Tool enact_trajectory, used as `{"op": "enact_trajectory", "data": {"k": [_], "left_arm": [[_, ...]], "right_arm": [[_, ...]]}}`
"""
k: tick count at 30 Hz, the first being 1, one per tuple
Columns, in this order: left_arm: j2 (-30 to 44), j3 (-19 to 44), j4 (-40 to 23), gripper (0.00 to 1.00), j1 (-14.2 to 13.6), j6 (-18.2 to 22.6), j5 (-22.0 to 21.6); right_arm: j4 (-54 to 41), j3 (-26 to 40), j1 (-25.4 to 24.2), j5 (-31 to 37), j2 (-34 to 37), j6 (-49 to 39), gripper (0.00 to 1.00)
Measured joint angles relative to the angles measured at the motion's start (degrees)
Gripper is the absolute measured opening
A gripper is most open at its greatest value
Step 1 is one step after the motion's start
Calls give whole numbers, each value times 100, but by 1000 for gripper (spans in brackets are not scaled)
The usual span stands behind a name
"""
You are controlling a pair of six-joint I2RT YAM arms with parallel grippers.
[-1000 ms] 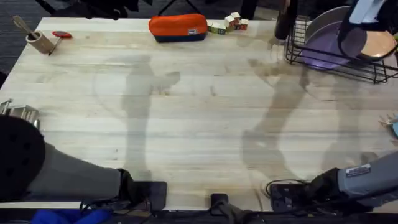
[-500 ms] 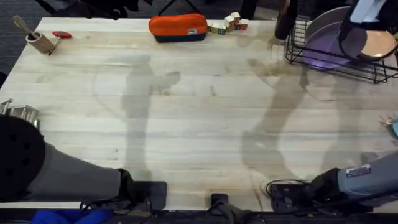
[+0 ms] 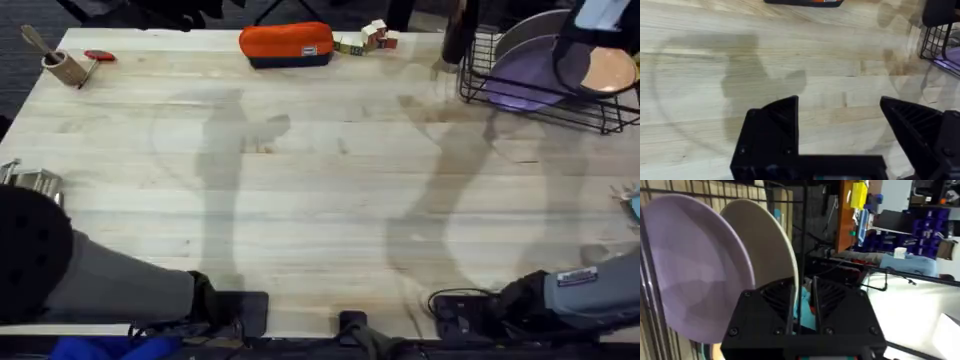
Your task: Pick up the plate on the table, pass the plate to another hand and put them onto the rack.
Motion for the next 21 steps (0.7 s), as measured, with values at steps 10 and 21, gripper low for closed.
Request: {"op": "enact_trajectory", "data": {"k": [10, 21], "left_arm": [[0, 0, 0, 995, 0, 0, 2], [0, 0, 0, 994, 0, -2, 1]], "right_arm": [[-29, 0, -9, 2, -290, 87, 253], [-569, -3, -11, 15, -290, 167, 317]]}}
